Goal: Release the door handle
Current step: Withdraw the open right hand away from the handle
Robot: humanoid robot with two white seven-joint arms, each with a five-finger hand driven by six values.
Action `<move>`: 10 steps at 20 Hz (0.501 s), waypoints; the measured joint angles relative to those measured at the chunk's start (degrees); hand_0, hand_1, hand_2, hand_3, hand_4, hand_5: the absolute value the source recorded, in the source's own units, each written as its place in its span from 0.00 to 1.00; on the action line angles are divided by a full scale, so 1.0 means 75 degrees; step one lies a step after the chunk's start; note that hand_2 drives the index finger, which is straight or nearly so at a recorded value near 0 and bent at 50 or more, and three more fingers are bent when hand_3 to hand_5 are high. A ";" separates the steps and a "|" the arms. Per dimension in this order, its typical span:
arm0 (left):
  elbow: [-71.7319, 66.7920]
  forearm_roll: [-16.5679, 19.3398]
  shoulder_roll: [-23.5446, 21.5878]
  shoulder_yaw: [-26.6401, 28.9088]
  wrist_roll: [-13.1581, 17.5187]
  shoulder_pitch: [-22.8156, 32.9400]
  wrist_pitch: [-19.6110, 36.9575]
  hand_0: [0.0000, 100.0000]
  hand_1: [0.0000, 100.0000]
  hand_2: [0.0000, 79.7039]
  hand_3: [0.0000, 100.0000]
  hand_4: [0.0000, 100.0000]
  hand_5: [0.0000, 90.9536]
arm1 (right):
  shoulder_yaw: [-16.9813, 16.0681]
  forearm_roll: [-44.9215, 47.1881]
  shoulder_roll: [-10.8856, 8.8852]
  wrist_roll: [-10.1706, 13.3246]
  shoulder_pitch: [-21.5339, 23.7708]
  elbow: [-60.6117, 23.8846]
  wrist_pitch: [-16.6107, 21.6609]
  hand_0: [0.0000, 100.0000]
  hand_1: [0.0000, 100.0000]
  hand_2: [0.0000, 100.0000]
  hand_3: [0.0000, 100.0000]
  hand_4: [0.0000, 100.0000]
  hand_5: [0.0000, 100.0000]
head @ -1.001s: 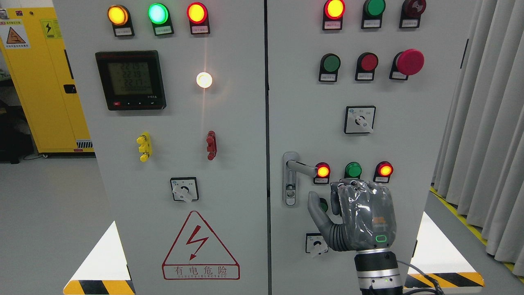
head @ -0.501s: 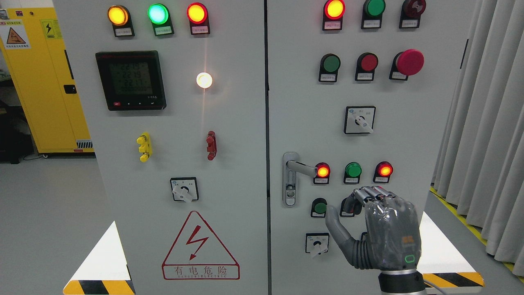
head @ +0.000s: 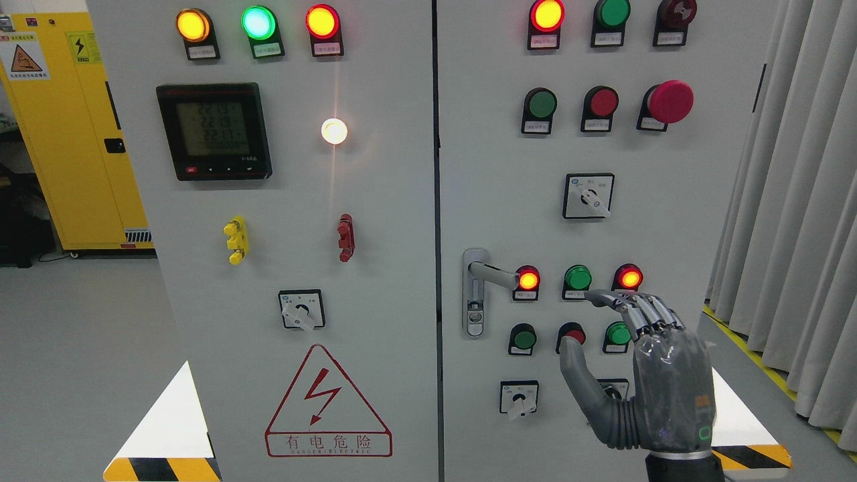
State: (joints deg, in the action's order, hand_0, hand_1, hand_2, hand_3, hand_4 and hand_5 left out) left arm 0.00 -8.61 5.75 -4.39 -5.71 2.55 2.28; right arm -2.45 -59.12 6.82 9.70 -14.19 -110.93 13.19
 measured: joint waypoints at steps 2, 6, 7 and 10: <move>0.0000 0.0000 0.0000 0.0000 0.0000 0.0000 0.0000 0.12 0.56 0.00 0.00 0.00 0.00 | -0.0034 0.0099 0.0006 0.0036 0.0009 0.0020 0.0037 0.52 0.13 0.00 0.00 0.00 0.00; 0.0000 0.0000 0.0000 0.0000 0.0000 0.0000 0.0000 0.12 0.56 0.00 0.00 0.00 0.00 | -0.0081 0.0222 0.0020 0.0055 0.0018 0.0065 0.0052 0.50 0.12 0.00 0.00 0.00 0.00; 0.0000 0.0000 0.0000 0.0000 0.0000 0.0000 0.0000 0.12 0.56 0.00 0.00 0.00 0.00 | -0.0090 0.0240 0.0022 0.0056 0.0019 0.0073 0.0052 0.49 0.12 0.00 0.00 0.00 0.00; 0.0000 0.0000 -0.0001 0.0000 0.0000 0.0000 0.0000 0.12 0.56 0.00 0.00 0.00 0.00 | -0.0113 0.0281 0.0033 0.0058 0.0024 0.0098 0.0059 0.48 0.12 0.00 0.00 0.00 0.00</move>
State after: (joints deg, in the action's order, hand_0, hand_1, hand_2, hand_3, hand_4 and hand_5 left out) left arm 0.00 -8.61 5.75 -4.39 -5.71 2.55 2.28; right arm -3.29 -57.01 7.07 10.14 -14.01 -110.20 13.63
